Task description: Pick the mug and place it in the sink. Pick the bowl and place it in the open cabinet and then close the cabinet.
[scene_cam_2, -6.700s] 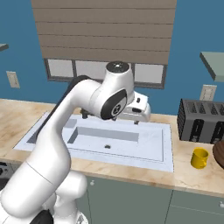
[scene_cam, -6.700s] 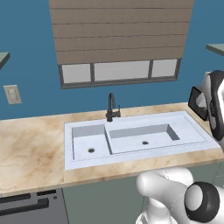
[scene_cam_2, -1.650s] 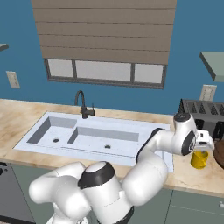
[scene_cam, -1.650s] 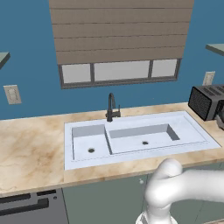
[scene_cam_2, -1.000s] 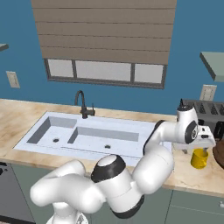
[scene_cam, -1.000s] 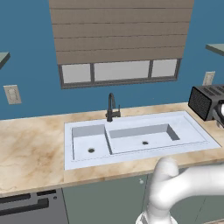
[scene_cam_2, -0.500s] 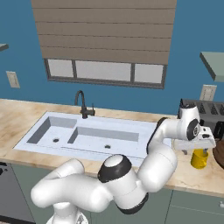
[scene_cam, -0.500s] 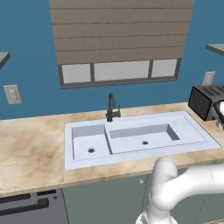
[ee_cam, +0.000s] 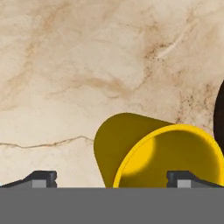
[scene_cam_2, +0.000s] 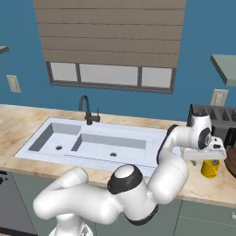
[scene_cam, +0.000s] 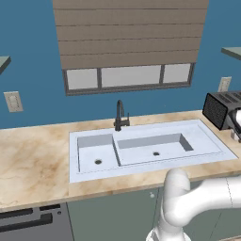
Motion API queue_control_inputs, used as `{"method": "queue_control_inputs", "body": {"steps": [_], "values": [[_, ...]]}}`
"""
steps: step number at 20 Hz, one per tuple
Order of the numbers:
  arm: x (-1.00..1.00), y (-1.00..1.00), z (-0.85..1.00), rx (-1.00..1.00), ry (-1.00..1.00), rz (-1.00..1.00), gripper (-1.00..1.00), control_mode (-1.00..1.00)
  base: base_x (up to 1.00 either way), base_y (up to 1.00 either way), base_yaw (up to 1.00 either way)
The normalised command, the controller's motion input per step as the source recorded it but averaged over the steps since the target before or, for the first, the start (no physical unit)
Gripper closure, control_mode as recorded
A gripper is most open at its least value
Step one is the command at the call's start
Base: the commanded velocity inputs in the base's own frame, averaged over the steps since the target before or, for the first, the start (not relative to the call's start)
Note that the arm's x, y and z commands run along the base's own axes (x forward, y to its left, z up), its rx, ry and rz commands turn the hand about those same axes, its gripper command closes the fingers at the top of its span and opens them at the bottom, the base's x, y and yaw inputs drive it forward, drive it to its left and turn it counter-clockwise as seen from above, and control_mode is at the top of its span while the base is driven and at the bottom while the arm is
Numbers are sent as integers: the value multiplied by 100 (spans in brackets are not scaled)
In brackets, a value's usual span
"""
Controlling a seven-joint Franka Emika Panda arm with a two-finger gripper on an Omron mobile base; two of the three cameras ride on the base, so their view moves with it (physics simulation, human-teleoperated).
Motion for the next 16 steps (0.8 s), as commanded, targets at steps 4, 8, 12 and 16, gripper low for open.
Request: {"method": "queue_control_inputs", "body": {"steps": [4,8,12,16], "values": [[0,0,-16,5,1,0,100,-100,0,0,0],[0,0,-9,3,0,0,100,-100,0,0,0],[0,0,0,0,0,0,100,-100,0,0,0],[1,6,0,0,5,0,100,-100,0,0,0]]}}
